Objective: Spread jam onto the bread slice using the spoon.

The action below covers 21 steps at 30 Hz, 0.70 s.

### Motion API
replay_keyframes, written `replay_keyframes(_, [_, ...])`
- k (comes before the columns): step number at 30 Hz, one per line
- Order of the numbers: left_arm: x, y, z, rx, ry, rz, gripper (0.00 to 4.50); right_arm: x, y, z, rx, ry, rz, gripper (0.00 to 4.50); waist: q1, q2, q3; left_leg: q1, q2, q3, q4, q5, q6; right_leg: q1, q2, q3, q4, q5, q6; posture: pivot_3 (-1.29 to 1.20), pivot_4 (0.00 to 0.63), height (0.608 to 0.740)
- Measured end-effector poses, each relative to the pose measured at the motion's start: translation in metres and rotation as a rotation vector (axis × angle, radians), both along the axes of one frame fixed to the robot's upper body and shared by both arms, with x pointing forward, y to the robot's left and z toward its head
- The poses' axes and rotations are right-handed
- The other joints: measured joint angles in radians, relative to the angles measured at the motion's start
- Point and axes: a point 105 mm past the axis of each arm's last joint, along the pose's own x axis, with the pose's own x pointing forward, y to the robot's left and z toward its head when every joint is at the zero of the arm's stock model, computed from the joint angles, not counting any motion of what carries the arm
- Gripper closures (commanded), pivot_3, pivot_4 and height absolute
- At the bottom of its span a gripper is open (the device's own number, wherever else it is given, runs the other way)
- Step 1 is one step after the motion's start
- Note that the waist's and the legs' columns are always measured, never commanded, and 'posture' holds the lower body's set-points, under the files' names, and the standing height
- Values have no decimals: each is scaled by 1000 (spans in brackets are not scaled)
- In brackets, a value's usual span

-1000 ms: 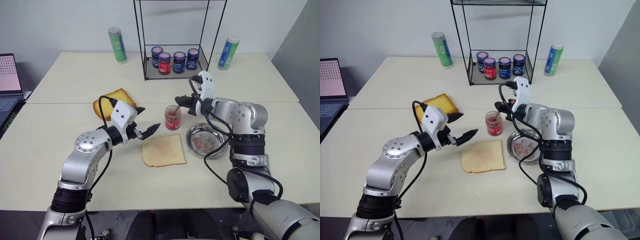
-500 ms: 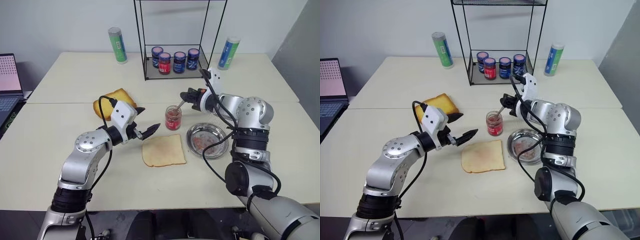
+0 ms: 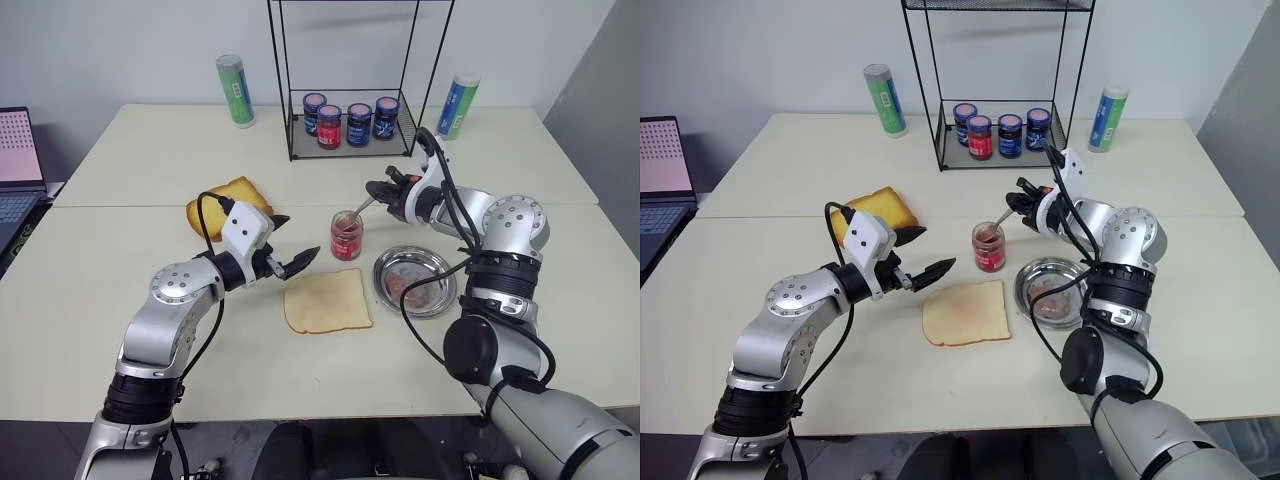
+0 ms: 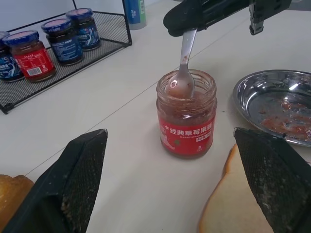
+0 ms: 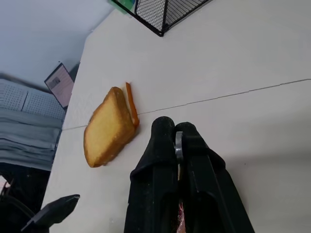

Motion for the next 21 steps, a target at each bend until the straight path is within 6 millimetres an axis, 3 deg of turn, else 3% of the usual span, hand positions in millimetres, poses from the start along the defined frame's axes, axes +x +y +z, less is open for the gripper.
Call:
replay_keyframes(13, [-1, 0, 0, 5, 2, -9, 152, 0, -10, -1, 157, 85, -64, 4422, 0, 0, 0, 0, 0, 0, 0, 0, 0, 0, 0, 0, 0, 0, 0, 0, 150, 740])
replay_keyframes(21, [1, 0, -1, 5, 13, -18, 152, -4, -16, 13, 248, 50, -74, 4422, 0, 0, 0, 0, 0, 0, 0, 0, 0, 0, 0, 0, 0, 0, 0, 0, 150, 740])
